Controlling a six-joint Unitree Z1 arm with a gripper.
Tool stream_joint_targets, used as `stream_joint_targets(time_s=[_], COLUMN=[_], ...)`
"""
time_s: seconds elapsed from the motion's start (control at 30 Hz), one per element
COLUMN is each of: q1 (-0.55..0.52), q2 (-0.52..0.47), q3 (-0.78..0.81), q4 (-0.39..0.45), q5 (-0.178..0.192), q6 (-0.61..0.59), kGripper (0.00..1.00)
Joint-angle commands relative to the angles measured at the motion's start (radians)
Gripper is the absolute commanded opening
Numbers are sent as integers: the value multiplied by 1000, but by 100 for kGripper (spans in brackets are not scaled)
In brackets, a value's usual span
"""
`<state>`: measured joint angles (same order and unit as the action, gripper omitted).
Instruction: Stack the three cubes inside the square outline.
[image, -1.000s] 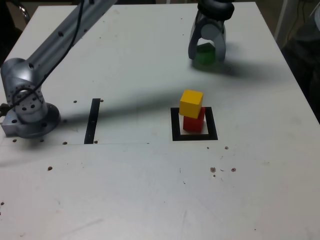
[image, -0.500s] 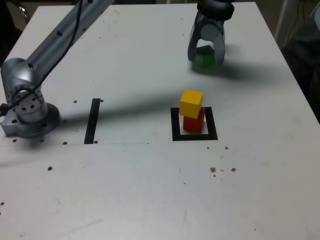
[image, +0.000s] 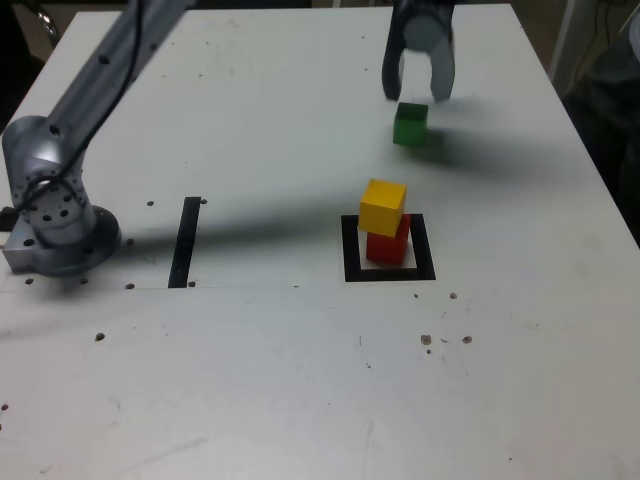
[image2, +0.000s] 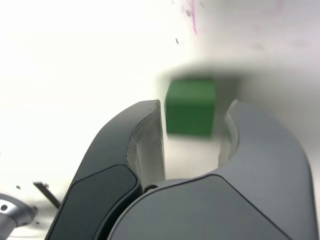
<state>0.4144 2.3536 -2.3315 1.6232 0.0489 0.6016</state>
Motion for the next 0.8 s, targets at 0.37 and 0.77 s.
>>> stream_joint_targets(time_s=[0.37,0.77], q1=[-29,-28], q2=[-101,-77], q3=[125,155], q4=[11,-19], q5=[42,83], q6=[5,54], kGripper=[82,99])
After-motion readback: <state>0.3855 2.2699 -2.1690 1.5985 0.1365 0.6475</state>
